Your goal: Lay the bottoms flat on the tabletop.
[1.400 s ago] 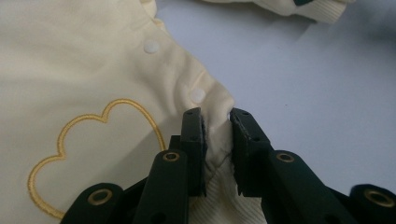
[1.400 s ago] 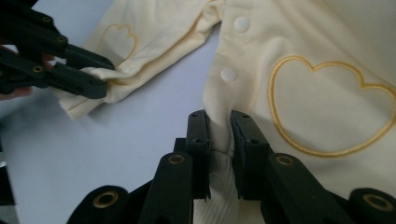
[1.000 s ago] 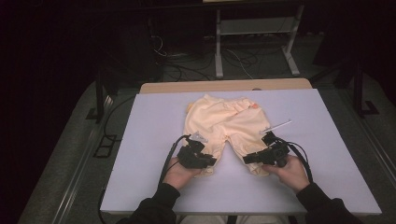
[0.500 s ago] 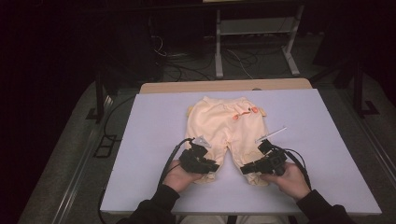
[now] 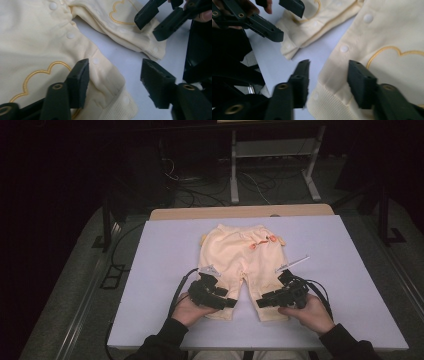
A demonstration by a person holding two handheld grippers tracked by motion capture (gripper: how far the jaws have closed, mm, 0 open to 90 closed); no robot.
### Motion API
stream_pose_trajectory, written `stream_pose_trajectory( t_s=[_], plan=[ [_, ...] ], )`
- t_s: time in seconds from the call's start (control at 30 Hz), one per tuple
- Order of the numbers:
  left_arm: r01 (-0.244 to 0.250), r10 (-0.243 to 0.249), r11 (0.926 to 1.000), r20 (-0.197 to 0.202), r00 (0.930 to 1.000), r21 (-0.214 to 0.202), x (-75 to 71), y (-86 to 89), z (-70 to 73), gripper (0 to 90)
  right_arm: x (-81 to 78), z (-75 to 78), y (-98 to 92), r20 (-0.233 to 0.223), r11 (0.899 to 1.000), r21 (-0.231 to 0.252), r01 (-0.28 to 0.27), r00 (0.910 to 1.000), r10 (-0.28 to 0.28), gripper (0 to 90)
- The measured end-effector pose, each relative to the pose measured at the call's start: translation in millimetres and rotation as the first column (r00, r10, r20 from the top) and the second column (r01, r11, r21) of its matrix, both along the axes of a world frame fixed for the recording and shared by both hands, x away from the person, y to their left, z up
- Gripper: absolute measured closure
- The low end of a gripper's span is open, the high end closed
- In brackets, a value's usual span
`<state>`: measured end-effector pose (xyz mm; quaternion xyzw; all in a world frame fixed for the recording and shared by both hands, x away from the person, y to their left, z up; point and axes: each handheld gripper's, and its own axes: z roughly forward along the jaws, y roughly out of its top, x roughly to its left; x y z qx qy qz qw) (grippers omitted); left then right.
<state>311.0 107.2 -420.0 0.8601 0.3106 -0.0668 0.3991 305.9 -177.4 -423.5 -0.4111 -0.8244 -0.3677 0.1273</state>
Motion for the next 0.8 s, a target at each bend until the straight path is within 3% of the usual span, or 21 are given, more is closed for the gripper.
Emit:
stream_pose_trajectory(
  t_s=[0.1, 0.23, 0.4, 0.57, 0.8],
  plan=[
    [-0.002, 0.002, 0.9998, 0.0, 1.0, -0.021, 0.4, 3.4, 0.9, 30.6, -0.1, 3.3, -2.8, 0.043, 1.0, 0.027, 0.007, 0.9991, -0.008, 38.4],
    [-0.012, 0.013, 0.9988, 0.026, 0.9996, -0.047, -0.9, 6.3, 3.2, 17.3, -1.2, 9.1, -6.7, 0.104, 0.999, 0.041, 0.02, 0.9943, -0.025, 16.5],
    [-0.031, 0.036, 0.9981, 0.09, 0.9953, -0.053, -1.7, 11.8, 4.8, 0.0, -3.0, 14.8, -12.1, 0.226, 0.997, 0.035, 0.062, 0.9716, -0.069, 1.3],
    [-0.078, 0.092, 0.993, 0.165, 0.982, -0.088, -4.1, 22.5, 6.6, 0.0, -4.0, 19.2, -25.6, 0.305, 0.991, 0.062, 0.116, 0.9436, -0.129, 0.0],
    [-0.125, 0.149, 0.9858, 0.234, 0.9607, -0.112, -10.9, 42.5, 16.9, 0.0, -10.0, 27.8, -43.4, 0.357, 0.983, 0.096, 0.16, 0.9157, -0.183, 0.0]
  ],
)
